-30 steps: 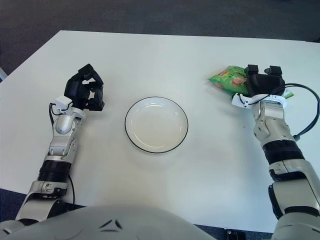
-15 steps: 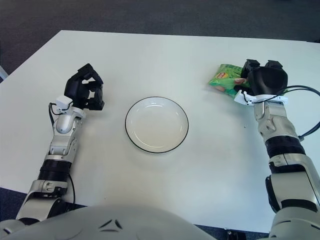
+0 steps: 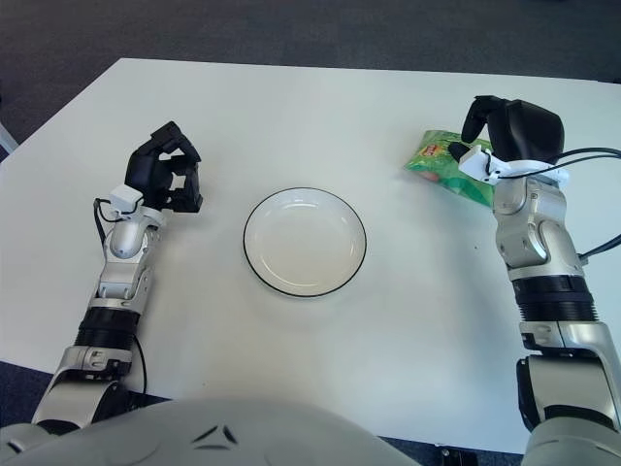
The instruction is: Put the snack into the plate.
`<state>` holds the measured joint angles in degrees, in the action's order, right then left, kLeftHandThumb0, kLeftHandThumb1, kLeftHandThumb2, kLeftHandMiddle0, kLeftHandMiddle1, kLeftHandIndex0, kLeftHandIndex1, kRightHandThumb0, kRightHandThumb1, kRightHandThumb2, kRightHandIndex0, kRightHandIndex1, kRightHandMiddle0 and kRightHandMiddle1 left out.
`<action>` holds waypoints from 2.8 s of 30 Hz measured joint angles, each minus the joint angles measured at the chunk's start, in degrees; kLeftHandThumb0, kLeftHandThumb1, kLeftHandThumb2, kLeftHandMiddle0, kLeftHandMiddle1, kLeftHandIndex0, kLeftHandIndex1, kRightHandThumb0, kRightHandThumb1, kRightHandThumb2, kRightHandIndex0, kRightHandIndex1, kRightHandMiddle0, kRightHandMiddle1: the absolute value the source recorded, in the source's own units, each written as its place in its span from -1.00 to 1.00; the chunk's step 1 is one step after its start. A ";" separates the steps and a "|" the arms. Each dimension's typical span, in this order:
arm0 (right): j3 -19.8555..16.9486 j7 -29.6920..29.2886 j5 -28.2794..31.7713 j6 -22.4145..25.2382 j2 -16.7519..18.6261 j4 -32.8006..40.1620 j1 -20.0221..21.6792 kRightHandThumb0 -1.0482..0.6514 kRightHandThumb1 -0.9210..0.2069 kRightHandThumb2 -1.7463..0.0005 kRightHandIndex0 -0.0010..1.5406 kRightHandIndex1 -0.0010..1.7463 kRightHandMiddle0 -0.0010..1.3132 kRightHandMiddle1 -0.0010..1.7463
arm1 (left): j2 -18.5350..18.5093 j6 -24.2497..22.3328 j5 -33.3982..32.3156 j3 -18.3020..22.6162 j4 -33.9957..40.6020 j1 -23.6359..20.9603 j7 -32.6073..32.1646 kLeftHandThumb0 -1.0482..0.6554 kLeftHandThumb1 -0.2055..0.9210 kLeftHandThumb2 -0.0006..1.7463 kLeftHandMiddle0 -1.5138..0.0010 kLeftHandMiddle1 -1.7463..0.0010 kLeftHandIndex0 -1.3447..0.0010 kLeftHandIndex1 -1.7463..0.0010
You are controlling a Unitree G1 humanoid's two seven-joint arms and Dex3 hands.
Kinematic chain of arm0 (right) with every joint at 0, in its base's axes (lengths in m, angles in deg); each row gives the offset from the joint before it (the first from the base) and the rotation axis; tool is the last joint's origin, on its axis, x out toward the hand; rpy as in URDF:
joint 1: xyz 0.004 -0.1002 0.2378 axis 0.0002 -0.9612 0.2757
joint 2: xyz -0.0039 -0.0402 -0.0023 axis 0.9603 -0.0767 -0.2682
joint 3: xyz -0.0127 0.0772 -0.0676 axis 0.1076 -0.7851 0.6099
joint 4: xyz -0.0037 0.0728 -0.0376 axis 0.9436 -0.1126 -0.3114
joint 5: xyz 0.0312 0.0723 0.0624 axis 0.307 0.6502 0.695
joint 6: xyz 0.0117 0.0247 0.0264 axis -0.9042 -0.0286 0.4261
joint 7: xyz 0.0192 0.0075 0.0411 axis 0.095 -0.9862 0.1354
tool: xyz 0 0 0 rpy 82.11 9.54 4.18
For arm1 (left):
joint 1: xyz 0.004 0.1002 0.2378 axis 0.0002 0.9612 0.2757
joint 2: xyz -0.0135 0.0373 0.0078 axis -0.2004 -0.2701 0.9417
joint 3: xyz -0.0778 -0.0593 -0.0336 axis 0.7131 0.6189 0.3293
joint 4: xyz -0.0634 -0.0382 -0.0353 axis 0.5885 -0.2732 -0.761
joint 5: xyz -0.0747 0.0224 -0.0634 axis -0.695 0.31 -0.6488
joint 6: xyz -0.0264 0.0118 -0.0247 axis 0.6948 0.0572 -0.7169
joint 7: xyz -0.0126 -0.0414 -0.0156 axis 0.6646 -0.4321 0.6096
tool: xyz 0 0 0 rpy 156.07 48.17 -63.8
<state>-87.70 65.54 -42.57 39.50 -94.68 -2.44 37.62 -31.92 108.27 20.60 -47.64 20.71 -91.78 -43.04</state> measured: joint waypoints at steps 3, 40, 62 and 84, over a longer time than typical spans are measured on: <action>-0.88 2.95 1.12 2.23 0.48 2.33 0.00 0.89 0.44 -0.79 0.01 1.00 0.60 1.00 | -0.01 0.28 0.71 -0.03 -0.47 -0.19 -0.61 -0.40 -0.33 0.71 -0.77 -1.00 -0.09 -1.00; -6.41 20.56 8.95 -9.87 -5.35 -0.56 0.07 0.41 0.36 -0.72 -0.03 0.96 -0.10 1.00 | -1.03 3.81 3.57 -0.95 -3.24 -1.36 -1.63 -0.41 -0.37 0.75 -0.79 -1.00 -0.12 -1.00; -0.73 16.82 -5.72 -14.53 -10.01 -5.12 -0.33 -0.99 -0.99 0.36 -1.00 -0.83 -1.00 -0.20 | -2.40 5.41 2.16 -0.66 -6.01 -2.09 -0.12 -0.41 -0.35 0.73 -0.78 -1.00 -0.10 -1.00; 2.77 25.10 -6.86 -9.69 -11.79 -14.12 7.01 -1.00 -1.00 0.21 -1.00 -1.00 -1.00 -0.96 | -2.29 5.42 0.91 -0.22 -6.55 -2.25 0.38 -0.39 -0.31 0.70 -0.76 -1.00 -0.08 -1.00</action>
<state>-84.93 90.65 -49.43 29.80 -106.48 -16.56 44.63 -34.21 113.68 21.51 -47.86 14.16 -94.03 -42.66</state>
